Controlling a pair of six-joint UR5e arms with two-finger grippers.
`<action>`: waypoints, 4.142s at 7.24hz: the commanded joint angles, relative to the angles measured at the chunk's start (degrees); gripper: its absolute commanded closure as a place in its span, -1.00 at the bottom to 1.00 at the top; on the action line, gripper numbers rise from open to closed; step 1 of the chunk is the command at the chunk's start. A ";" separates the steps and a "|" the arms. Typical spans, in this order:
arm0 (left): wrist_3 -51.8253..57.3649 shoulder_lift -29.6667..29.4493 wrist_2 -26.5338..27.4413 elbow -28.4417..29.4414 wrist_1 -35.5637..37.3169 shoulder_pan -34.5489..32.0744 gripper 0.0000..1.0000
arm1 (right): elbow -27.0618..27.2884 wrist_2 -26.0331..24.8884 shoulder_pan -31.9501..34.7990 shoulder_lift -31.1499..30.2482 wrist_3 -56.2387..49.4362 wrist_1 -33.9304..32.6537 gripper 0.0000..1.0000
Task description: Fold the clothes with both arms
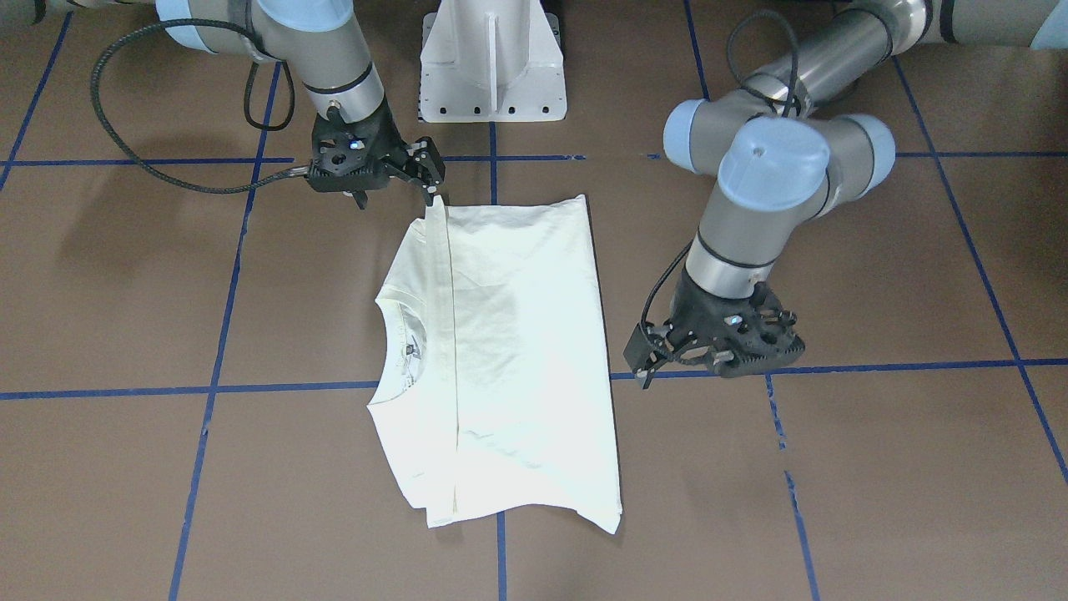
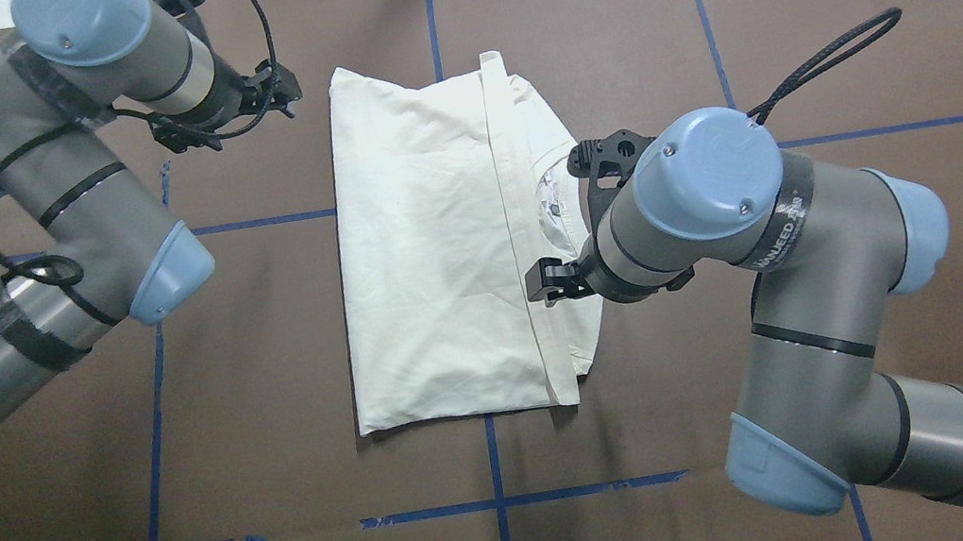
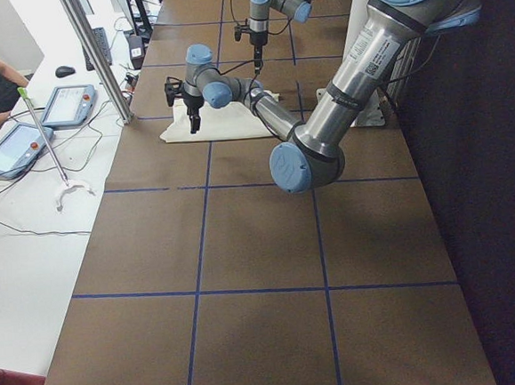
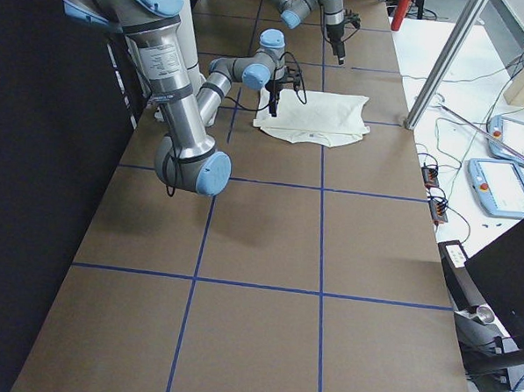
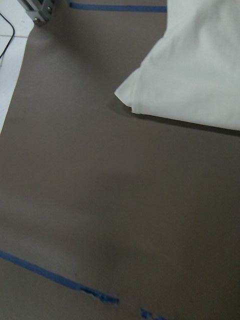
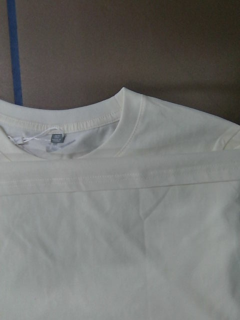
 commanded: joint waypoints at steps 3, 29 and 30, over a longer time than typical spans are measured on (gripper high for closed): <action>0.77 11.21 -0.55 -20.20 10.28 3.30 -1.00 | -13.06 -0.89 -2.89 7.03 -4.87 -1.55 -1.00; 0.16 10.34 -0.64 -19.86 10.22 7.78 -1.00 | -20.16 -1.24 3.70 15.26 -19.81 -15.17 -1.00; 0.16 10.42 -0.65 -20.04 10.22 7.78 -1.00 | -24.21 -1.33 3.69 17.92 -19.99 -14.56 -1.00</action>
